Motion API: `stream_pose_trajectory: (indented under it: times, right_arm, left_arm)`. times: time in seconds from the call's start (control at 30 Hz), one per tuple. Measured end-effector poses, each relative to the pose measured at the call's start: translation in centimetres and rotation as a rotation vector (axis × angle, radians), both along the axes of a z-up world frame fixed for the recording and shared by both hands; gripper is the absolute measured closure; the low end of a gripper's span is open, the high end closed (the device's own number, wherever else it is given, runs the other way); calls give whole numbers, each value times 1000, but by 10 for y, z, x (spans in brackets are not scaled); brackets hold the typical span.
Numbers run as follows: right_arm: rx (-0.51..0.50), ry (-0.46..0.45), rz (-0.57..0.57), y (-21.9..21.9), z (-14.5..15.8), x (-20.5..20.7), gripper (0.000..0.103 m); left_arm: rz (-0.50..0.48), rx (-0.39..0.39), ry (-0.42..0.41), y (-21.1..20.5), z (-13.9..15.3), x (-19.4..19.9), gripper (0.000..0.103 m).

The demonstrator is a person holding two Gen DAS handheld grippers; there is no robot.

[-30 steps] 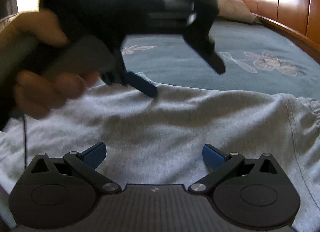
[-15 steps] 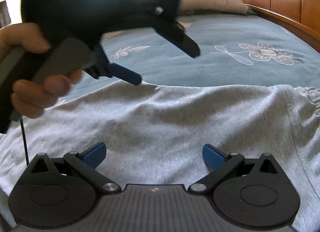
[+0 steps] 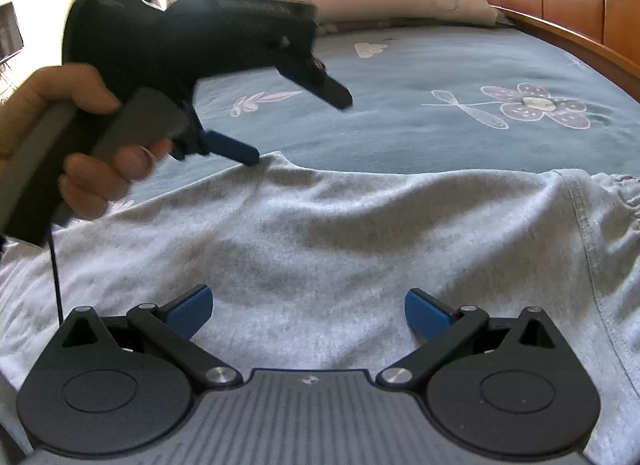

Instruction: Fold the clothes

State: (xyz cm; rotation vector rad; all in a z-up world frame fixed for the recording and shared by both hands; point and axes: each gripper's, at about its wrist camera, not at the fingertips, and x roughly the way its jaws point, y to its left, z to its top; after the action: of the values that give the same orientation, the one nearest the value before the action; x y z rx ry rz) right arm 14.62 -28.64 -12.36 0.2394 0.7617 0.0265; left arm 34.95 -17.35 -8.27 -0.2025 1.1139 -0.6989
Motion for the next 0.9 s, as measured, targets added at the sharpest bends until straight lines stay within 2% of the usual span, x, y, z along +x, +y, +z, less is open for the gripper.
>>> stream_pose_trajectory:
  times: [0.17, 0.4, 0.53, 0.83, 0.9]
  right_arm:
    - [3, 4, 10, -1, 0, -1, 0]
    - [38, 1, -36, -15, 3, 0, 0]
    - [33, 9, -59, -20, 1, 2, 0]
    - [-41, 4, -68, -24, -3, 4, 0]
    - [-41, 4, -67, -25, -3, 4, 0]
  left_arm:
    - [-16, 13, -40, 21, 27, -32, 1]
    - [27, 12, -90, 59, 70, -80, 1]
    - [81, -14, -48, 79, 51, -109, 1]
    - [101, 156, -148, 96, -6, -179, 1]
    - [94, 167, -161, 99, -15, -193, 1]
